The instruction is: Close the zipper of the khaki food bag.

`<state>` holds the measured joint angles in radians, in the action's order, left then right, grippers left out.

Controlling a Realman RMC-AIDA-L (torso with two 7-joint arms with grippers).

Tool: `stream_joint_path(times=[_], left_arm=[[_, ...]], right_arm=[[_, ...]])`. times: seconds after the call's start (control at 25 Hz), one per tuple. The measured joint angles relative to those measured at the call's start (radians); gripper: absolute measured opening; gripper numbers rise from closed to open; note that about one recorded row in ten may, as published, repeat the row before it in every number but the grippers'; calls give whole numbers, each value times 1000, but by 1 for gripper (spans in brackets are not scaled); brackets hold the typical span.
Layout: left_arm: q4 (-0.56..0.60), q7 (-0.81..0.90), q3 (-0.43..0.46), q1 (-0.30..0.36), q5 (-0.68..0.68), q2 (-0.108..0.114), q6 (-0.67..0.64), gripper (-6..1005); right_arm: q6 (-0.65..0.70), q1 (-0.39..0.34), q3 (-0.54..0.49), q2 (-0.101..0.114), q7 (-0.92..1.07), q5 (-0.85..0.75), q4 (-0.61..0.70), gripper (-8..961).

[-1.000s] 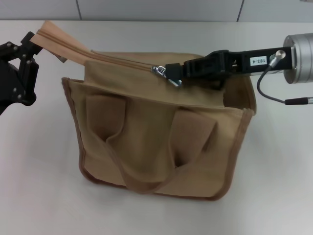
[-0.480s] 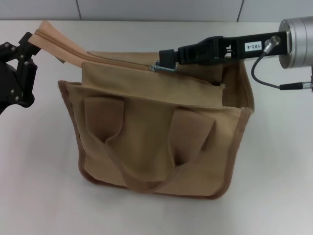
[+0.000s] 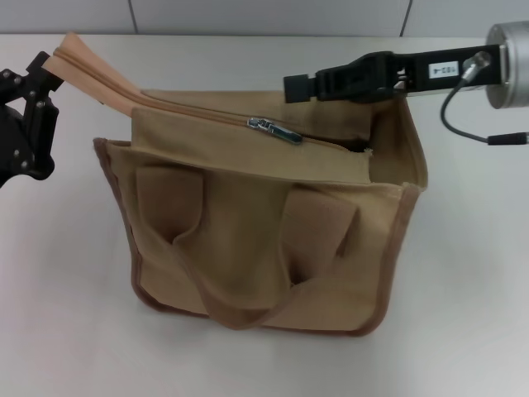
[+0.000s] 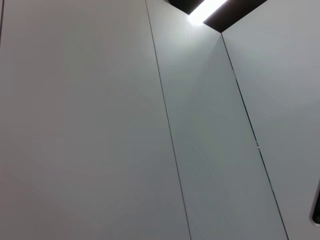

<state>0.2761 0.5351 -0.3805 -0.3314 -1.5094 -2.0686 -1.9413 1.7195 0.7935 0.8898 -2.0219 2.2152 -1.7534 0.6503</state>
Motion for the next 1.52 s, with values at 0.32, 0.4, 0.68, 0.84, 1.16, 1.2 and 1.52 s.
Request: stream_joint_path(times=[0.32, 0.4, 0.68, 0.84, 1.16, 1.2, 1.52], left_arm=[[0, 0, 2, 4, 2, 1, 3, -2], [0, 0, 2, 2, 2, 1, 3, -2], [0, 2, 1, -2, 2, 1, 3, -1], [0, 2, 0, -3, 2, 1, -1, -1], [0, 2, 0, -8, 2, 1, -4, -2], [0, 2, 0, -8, 1, 1, -4, -2], [0, 2, 0, -11, 2, 1, -5, -1]], right_arm=[[47, -28, -51, 10, -17, 1, -2, 29], [48, -26, -49, 10, -18, -1, -2, 44], [37, 2, -43, 4, -19, -36, -2, 96], [35, 25, -42, -2, -16, -88, -7, 126], [20, 52, -41, -4, -4, -149, -29, 307], [16, 53, -41, -4, -1, -152, -28, 307], [25, 75, -18, -3, 50, -162, -28, 306]])
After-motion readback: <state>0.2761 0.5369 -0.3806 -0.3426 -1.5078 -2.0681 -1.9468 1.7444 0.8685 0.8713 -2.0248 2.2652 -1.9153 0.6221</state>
